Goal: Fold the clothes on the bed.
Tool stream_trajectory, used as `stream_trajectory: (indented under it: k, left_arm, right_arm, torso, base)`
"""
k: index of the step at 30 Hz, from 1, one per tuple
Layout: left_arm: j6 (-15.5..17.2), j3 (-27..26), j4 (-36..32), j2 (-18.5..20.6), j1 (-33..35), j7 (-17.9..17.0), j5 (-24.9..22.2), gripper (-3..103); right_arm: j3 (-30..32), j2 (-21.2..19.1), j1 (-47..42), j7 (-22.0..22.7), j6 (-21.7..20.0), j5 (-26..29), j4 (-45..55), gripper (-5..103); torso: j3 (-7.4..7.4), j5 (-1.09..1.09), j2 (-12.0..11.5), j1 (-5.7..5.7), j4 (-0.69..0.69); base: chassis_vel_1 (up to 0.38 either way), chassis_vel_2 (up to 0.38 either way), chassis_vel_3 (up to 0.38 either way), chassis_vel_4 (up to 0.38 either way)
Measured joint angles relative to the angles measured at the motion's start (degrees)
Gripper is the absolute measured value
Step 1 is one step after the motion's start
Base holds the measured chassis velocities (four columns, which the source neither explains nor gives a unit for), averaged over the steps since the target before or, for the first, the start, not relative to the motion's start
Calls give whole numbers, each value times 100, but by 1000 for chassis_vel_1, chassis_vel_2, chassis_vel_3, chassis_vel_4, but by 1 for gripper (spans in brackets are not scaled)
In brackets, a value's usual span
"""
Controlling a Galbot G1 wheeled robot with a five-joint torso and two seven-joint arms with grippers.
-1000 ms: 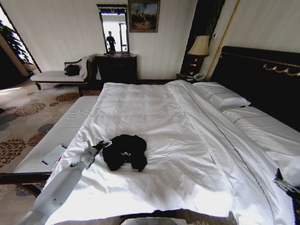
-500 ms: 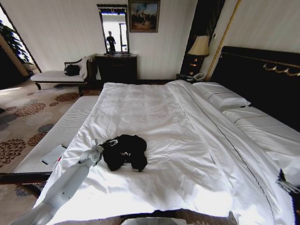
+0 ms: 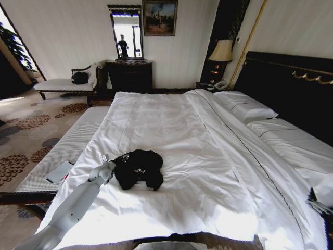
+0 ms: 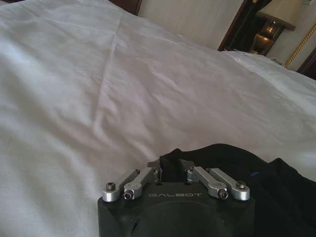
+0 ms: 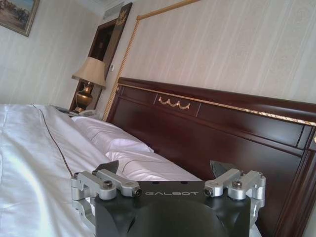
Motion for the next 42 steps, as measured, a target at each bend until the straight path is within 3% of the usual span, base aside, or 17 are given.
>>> stream_trajectory:
  k: [1, 4, 10, 13, 15, 18, 19, 21, 24, 26, 28, 31, 34, 35, 40, 42]
  left_arm:
    - [0, 0, 0, 0, 0, 0, 0, 22]
    - [-59, -28, -51, 40, 54, 0, 159, 6]
    - [-83, -58, -149, 106, 107, 0, 171, 2]
    - [-98, -129, -282, 142, 183, 0, 172, 2]
    - [-98, -146, -315, 150, 208, 0, 172, 2]
    - [-114, -211, -421, 177, 319, 0, 202, 2]
    - [-114, -211, -421, 177, 319, 0, 202, 2]
    - [-124, -294, -525, 176, 438, 0, 216, 2]
    - [-125, -329, -592, 174, 500, 0, 236, 2]
    - [-144, -360, -697, 152, 587, 0, 332, 2]
    - [-157, -371, -725, 138, 610, 0, 364, 2]
    - [-160, -396, -791, 91, 659, 0, 369, 2]
    - [-161, -384, -858, 88, 693, 0, 361, 2]
    - [-161, -384, -858, 88, 693, 0, 361, 2]
    - [-149, -303, -975, 87, 664, 0, 265, 2]
    - [-143, -296, -986, 99, 664, 0, 247, 2]
  right_arm:
    - [0, 0, 0, 0, 0, 0, 0, 100]
    - [-47, -25, 6, 34, -65, 8, 4, 100]
    - [-140, -155, -44, -182, -140, 378, 137, 100]
    - [-328, -511, -100, -561, -658, 1677, 498, 100]
    - [-389, -645, -83, -608, -799, 1970, 556, 100]
    - [-686, -1499, 163, -754, -1359, 2876, 672, 100]
    - [-686, -1499, 163, -754, -1359, 2876, 672, 100]
    - [-1014, -2430, 532, -780, -1911, 3456, 657, 100]
    - [-1230, -2792, 769, -717, -2213, 3776, 584, 100]
    - [-1786, -3360, 1246, -578, -2522, 4179, 284, 100]
    - [-1979, -3533, 1413, -535, -2579, 4275, 179, 100]
    - [-2593, -4099, 1954, -442, -2790, 4629, -108, 100]
    - [-3440, -4565, 2684, -413, -2998, 4832, -496, 100]
    - [-3440, -4565, 2684, -413, -2998, 4832, -496, 100]
    - [-5415, -4804, 4584, -299, -3235, 5121, -1563, 100]
    - [-5787, -4801, 4924, -349, -3176, 5116, -1725, 100]
  torso:
    - [0, 0, 0, 0, 0]
    - [0, 0, 0, 0, 0]
    - [0, 0, 1, 0, -1]
    - [0, 0, 1, 0, -1]
    - [0, -1, 0, 0, -2]
    - [0, 1, 1, 0, -1]
    - [0, 1, 1, 0, -1]
    - [0, 0, 0, 0, 4]
    - [1, 2, 0, 1, 4]
    - [1, 2, 0, 1, -2]
    - [1, 2, 0, 1, -2]
    - [1, 2, 0, 0, -1]
    - [1, -1, 0, 1, 0]
    - [1, -1, 0, 1, 0]
    - [1, 0, 0, 0, -3]
    - [1, 2, 0, 1, -4]
  base:
    - [0, 0, 0, 0]
    - [0, 0, 0, 0]
    - [0, 0, 0, 0]
    - [0, 0, 0, 0]
    - [0, 0, 0, 0]
    - [0, 0, 0, 0]
    - [0, 0, 0, 0]
    - [0, 0, 0, 0]
    - [0, 0, 0, 0]
    - [0, 0, 0, 0]
    - [0, 0, 0, 0]
    - [0, 0, 0, 0]
    - [0, 0, 0, 0]
    - [0, 0, 0, 0]
    - [0, 0, 0, 0]
    - [0, 0, 0, 0]
